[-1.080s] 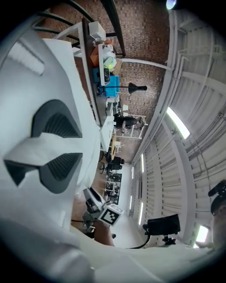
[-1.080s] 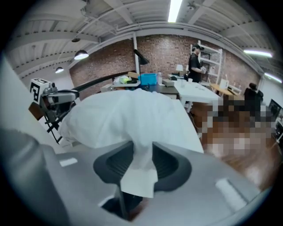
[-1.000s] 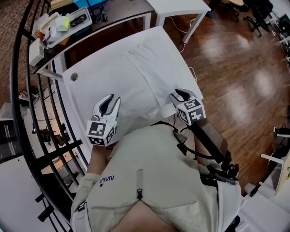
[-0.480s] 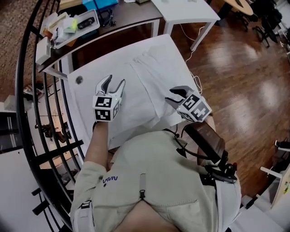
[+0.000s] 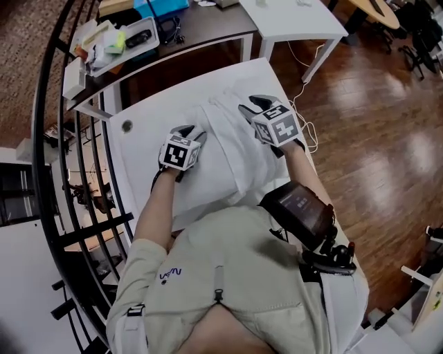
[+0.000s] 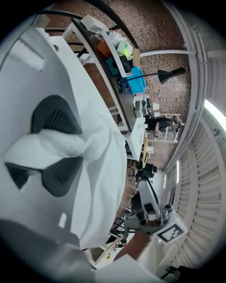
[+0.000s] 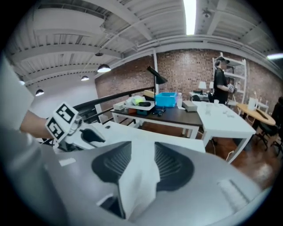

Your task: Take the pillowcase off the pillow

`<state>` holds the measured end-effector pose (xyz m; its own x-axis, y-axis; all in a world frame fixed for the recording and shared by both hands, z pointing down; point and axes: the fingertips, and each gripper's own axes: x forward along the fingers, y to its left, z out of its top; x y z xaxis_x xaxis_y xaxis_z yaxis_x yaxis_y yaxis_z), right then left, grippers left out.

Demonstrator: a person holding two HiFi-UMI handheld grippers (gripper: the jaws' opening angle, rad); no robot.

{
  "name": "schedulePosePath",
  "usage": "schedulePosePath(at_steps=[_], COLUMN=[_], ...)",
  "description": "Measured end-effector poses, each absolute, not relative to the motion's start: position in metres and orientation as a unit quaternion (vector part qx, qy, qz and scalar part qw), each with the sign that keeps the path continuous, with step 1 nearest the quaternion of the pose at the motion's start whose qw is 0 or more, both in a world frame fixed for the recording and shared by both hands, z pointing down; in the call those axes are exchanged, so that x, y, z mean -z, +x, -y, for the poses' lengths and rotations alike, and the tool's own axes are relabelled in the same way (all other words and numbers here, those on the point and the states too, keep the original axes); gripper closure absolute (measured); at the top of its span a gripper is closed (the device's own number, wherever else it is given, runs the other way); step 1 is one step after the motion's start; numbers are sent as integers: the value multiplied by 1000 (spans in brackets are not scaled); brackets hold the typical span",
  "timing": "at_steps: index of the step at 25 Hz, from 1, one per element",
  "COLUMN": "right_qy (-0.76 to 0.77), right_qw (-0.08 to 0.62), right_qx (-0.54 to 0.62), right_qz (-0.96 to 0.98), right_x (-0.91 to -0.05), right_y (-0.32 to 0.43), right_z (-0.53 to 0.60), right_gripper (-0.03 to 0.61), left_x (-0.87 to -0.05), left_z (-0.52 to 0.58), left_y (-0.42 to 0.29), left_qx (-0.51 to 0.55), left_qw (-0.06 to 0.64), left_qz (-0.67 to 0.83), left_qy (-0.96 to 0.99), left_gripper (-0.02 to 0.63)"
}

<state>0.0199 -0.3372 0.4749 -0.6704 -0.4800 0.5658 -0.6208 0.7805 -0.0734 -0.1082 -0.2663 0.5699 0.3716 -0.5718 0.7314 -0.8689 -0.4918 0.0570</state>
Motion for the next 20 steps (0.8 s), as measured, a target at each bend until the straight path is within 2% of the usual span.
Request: schedulePosePath(at_steps=[3,6,8,9,11,13,20], right_qy=[326,353,347,340,331,336,430], right_qw=[293,317,329,340,364,369,292], right_qx=[-145,-148,-171,-177,-175,-162,-95], right_qz=[887,868,862,859,853,851,849], right_x=[-502,-524,-538,-545,-553,-547,-479], right_y=[5,-4,-13,-16,-18,-17,34], right_z=[362,384,385,382,374,370,404], right_gripper=[390,331,327,342,481,556,566], left_x=[-564,-554,-548,-544,-534,-521,-472], left_z=[246,228,220,217,212,206,176], left_y=[-93,-85,-83,-83,-86,-89,-108], left_qx=[-338,-321,-309,-302,-289,-273,-190], left_qw=[190,166,152,145,130,115,87], left_qz=[441,446,450,452,456,461,480], left_qy=[809,819,824,826,832,836,852], left_gripper=[538,569,577,580,581,583,586])
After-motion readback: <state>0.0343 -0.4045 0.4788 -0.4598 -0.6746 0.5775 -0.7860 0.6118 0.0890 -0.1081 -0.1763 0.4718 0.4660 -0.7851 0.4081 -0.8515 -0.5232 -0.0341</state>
